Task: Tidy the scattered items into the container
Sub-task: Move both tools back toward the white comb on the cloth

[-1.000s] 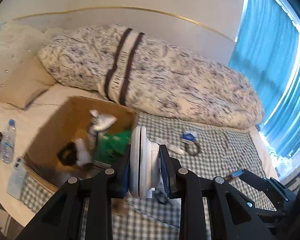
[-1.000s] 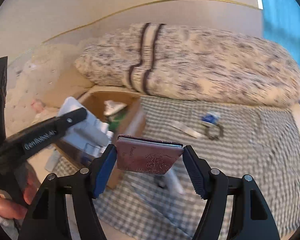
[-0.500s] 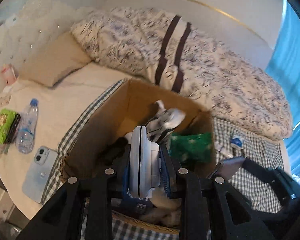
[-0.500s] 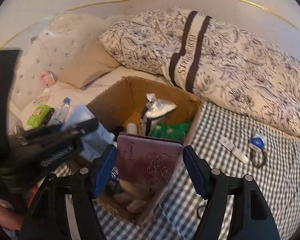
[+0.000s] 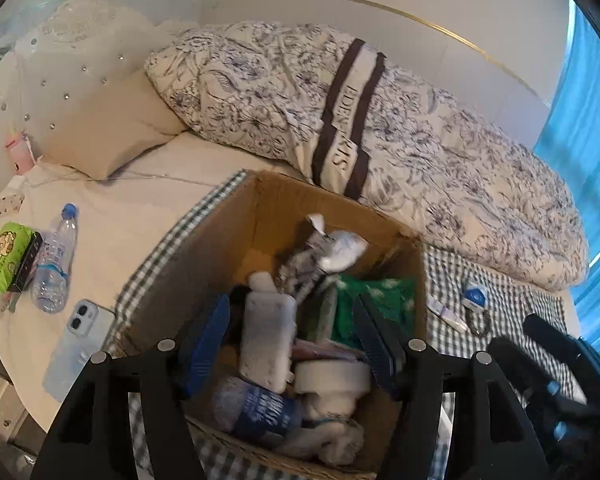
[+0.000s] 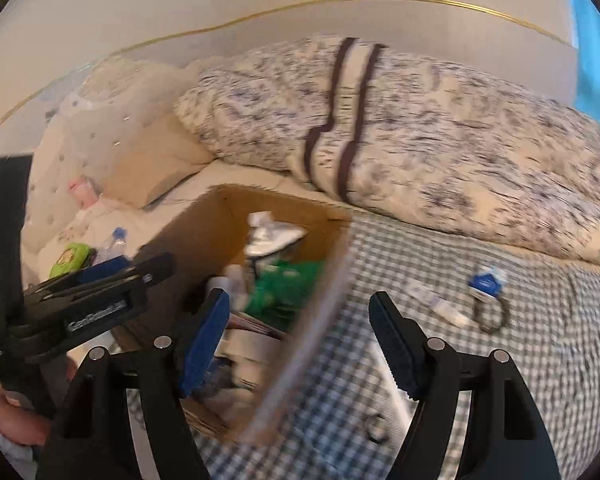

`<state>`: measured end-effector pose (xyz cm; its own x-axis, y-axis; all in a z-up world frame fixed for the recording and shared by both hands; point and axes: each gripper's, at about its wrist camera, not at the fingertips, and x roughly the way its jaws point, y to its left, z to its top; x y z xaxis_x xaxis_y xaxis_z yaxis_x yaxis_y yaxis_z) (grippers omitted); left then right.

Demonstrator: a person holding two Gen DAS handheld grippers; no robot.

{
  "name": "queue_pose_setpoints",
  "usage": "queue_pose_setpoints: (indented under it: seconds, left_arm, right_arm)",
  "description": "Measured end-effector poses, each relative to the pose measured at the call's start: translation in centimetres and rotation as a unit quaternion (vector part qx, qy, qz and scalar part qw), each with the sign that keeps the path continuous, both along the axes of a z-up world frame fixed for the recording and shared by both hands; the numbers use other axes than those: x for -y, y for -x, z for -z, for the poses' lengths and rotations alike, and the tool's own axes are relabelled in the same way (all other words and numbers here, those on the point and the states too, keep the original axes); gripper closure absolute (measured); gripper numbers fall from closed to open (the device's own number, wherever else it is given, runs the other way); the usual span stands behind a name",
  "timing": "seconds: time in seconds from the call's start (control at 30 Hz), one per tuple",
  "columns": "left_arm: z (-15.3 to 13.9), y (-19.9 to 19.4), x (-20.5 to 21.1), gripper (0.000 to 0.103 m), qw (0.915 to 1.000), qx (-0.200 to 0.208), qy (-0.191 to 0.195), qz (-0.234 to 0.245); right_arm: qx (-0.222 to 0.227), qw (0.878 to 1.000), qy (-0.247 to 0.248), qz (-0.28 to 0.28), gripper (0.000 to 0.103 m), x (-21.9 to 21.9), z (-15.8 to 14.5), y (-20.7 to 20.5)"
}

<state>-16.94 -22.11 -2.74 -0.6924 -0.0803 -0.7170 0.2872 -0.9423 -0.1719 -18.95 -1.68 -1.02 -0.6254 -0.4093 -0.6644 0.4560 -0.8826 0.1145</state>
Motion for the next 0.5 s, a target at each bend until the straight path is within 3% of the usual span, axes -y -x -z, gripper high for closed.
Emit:
queue_pose_setpoints:
  seconds: [0.03,0.13,0.3,0.5]
  left_arm:
    - [-0.1,-0.2,-1.0,0.036,1.0,0.001,0.002,0.007]
    - [-0.7,-1.0,-4.4,0.021,0.9996,-0.001,0.005,0.027]
    - [-2.0,-2.4,-10.4,0.019,0.9973,-0.013,0.011,0.072]
    - [-1.9,-4.3,-17.1,0.006,0.9938,-0.019,0.017,0.108]
  right_arm:
    - [0.004,1.0,0.0,0.014,0.031,-1.3,-0.1,-0.1]
    - [0.015,0.998,0.008,0.055,0.031,-5.9,-0.4,-0.1]
    - [0.0,0.994,0.003,0.113,0.031,-13.1,-1.7,-2.4]
    - [0.006,0.987,0.005,0.161,0.031,-20.9,-1.3,-5.9]
